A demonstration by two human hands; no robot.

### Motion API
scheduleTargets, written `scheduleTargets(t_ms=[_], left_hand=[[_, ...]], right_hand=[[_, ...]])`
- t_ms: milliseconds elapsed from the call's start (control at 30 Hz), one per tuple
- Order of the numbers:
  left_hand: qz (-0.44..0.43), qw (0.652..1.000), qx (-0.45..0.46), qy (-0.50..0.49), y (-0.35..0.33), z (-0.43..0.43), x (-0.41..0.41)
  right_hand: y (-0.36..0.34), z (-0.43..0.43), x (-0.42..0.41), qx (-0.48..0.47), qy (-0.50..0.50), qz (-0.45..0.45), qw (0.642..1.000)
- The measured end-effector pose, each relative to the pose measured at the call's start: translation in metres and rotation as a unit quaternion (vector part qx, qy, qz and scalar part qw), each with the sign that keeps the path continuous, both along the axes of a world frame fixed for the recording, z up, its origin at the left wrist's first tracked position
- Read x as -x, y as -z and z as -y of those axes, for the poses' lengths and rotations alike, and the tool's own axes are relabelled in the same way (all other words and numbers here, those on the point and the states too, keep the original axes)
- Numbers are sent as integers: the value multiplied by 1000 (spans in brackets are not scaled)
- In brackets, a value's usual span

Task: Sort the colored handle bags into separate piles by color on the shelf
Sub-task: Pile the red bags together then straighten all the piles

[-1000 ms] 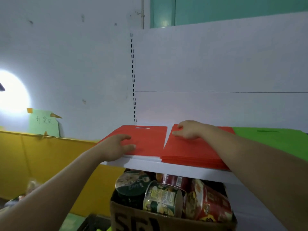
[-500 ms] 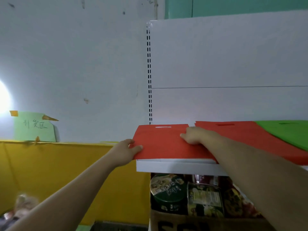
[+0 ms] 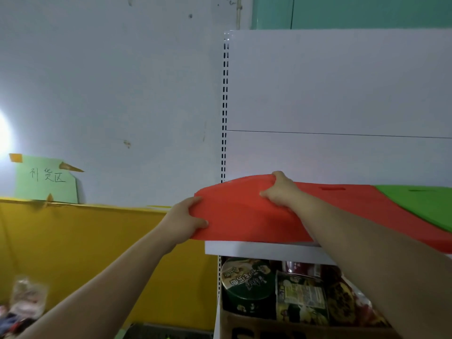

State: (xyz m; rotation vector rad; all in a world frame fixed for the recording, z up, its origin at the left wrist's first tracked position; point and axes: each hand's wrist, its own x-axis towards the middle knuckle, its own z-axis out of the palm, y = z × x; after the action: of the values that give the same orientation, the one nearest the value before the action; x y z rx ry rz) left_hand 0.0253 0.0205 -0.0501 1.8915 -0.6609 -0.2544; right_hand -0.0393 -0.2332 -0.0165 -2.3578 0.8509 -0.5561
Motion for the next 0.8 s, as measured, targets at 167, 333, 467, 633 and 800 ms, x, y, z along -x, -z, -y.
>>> scheduleTargets(t_ms=[167, 333, 467, 633, 800], left_hand=[[7, 1000, 29, -8, 5, -15, -3], [-1, 1000, 30, -8, 13, -26, -8], [12, 999, 46, -14, 21, -33, -11], [79, 991, 102, -29, 25, -39, -22], [117, 982, 143, -49, 25, -42, -33]], right_hand=[[-10, 3, 7, -166, 5, 74, 983], [-9, -7, 5, -155, -1, 72, 985], [-8, -17, 4, -105, 2, 89, 991], [-31, -36, 3, 91, -31, 237, 967], [-43, -52, 13, 75, -73, 295, 950]])
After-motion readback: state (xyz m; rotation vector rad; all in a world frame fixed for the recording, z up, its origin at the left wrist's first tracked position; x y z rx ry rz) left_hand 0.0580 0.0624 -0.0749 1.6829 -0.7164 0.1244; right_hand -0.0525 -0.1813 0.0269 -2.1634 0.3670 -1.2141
